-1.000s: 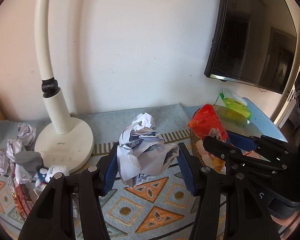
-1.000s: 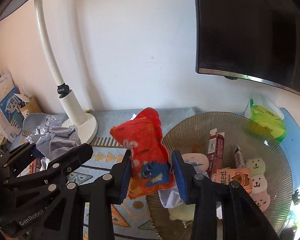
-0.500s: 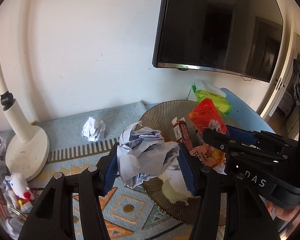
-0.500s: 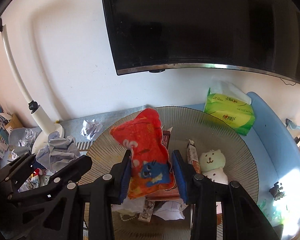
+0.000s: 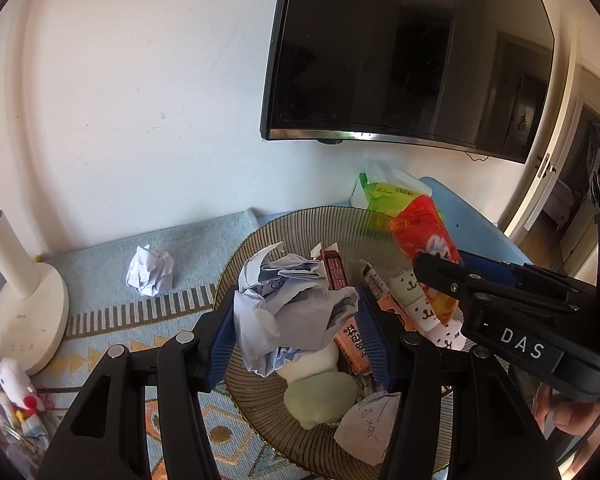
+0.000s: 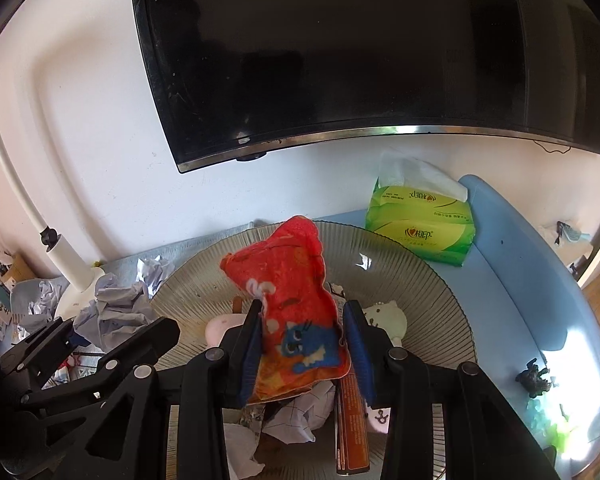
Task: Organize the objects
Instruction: 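Carry the paper ball and red bag to the glass bowl and open both grippers, then move both grippers back to the paper balls on the rug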
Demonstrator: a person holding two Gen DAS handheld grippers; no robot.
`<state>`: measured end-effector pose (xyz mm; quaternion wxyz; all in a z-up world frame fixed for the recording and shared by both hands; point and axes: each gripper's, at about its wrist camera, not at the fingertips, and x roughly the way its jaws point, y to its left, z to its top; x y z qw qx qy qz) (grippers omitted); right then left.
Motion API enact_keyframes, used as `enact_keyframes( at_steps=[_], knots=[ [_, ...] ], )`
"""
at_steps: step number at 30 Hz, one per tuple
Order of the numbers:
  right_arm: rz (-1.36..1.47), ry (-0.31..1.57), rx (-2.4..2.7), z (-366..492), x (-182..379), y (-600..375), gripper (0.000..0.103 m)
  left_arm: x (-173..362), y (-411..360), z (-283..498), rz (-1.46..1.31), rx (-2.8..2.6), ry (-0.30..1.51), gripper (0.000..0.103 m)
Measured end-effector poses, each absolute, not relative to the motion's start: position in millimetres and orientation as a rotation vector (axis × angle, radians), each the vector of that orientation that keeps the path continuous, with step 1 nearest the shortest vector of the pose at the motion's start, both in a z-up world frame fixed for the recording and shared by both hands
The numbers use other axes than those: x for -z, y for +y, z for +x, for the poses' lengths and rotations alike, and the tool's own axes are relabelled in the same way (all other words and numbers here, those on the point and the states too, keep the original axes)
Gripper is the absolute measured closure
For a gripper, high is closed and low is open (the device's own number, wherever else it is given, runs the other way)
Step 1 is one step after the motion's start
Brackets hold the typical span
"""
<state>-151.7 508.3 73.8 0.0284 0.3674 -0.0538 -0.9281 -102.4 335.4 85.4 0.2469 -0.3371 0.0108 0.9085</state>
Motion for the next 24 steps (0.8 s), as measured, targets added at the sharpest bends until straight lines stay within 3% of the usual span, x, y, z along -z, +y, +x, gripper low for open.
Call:
enact_keyframes(
  at_steps=[4, 5, 6, 7, 8, 9, 11, 24],
  knots=[
    [1.172, -0.162, 2.847, -156, -70, 511, 0.063, -85, 347, -108, -0.929, -2.457, 0.082, 0.043],
    [1.201, -0.155, 2.862, -158, -68, 513, 0.062, -81, 347, -111, -0.956, -2.462, 0.091, 0.031],
    [1.241, -0.154, 2.879, -160, -65, 514, 0.053, -77, 347, -115, -0.998, -2.485, 0.121, 0.022],
    [1.275, -0.166, 2.889, -161, -62, 518, 0.046, -75, 345, -118, -1.015, -2.518, 0.132, 0.006],
    [1.284, -0.195, 2.884, -162, -61, 521, 0.032, -74, 338, -119, -1.007, -2.545, 0.121, 0.000],
    [1.285, -0.230, 2.872, -162, -60, 523, 0.021, -73, 332, -120, -0.999, -2.544, 0.105, 0.000],
    [1.314, -0.247, 2.875, -164, -58, 521, 0.010, -73, 324, -123, -1.024, -2.531, 0.081, 0.000],
    [1.275, -0.132, 2.858, -167, -68, 449, 0.009, -81, 259, -125, -1.072, -2.640, 0.065, 0.000]
  ],
)
